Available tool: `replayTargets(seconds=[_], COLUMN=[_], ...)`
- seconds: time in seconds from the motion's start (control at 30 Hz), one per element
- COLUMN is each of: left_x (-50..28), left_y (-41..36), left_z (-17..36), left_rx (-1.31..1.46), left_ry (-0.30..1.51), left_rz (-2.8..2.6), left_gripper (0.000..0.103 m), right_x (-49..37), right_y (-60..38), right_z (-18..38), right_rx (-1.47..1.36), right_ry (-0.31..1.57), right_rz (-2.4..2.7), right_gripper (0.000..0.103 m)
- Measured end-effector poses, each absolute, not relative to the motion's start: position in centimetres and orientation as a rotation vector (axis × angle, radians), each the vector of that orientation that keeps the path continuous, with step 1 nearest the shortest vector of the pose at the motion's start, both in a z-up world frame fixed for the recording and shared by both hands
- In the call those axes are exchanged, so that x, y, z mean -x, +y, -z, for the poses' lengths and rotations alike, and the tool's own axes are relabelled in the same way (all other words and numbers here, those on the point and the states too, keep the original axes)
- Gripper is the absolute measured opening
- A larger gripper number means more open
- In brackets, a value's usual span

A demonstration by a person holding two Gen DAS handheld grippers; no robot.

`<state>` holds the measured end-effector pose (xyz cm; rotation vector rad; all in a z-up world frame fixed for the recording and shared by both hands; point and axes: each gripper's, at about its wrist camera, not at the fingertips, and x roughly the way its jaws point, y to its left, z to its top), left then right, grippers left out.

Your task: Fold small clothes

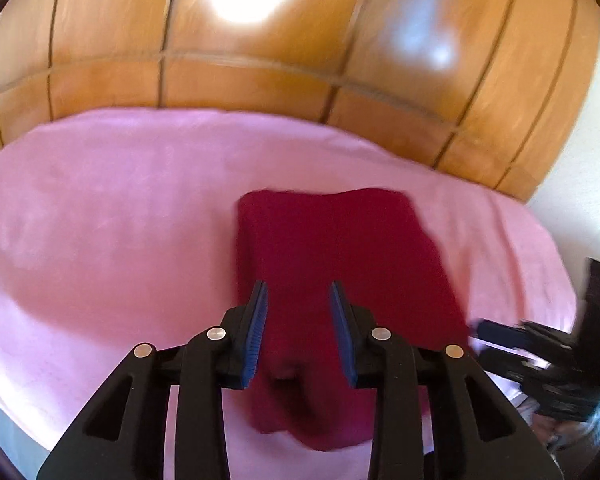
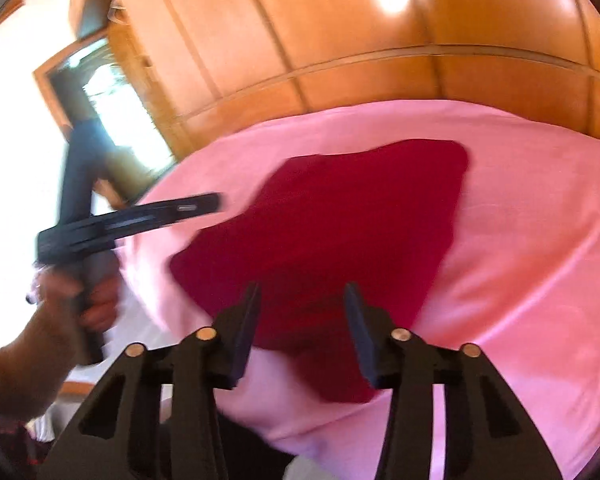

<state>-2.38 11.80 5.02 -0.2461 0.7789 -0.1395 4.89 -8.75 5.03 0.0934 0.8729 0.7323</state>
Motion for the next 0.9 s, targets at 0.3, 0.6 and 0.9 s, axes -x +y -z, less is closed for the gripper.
replayTargets(seconds=[0.3, 0.6, 0.9], left_x=[0.2, 2.1, 2.1], left_y=[9.8, 10.4, 11.2], left_z=[1.3, -0.9, -1.6], left_rx=[0.072, 0.073, 0.089], left_ry=[0.829, 0.759, 0.74], left_rz=[-0.01, -0.03, -0.029], left_gripper=[0.039, 0.058, 0.058], right_x=[-3.5, -5.5, -10.7], right_y=[-7.3, -8.4, -7.7], right_z=[-0.9, -3.6, -6.0], right_rx=[-0.009, -0.052, -0.09], right_ry=[0.83, 0.877, 0.845], right_rz=[-0.646, -0.689, -0.637], right_gripper=[0.043, 0.055, 0.058])
